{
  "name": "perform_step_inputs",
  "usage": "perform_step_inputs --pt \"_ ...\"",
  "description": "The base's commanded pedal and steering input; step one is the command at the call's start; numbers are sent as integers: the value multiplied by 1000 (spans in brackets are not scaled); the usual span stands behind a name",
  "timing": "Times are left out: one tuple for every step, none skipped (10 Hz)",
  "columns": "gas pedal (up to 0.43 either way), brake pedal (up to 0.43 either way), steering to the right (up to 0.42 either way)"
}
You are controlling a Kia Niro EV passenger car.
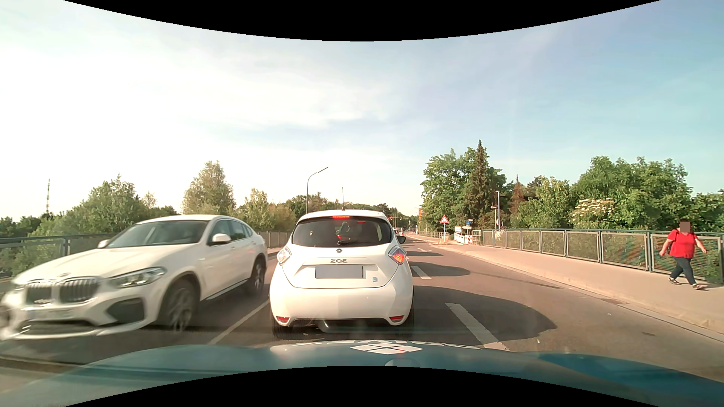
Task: Follow the waypoints while adhering to traffic rules and regulations
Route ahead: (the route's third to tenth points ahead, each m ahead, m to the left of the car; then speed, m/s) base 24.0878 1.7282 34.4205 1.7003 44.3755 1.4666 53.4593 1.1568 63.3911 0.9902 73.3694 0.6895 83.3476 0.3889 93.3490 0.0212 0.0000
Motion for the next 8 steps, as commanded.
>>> perform_step_inputs --pt "0 293 -1" --pt "0 293 -1" --pt "0 299 -1" --pt "0 293 -1" --pt "0 293 -1" --pt "0 299 -1" --pt "0 299 -1" --pt "0 293 -1"
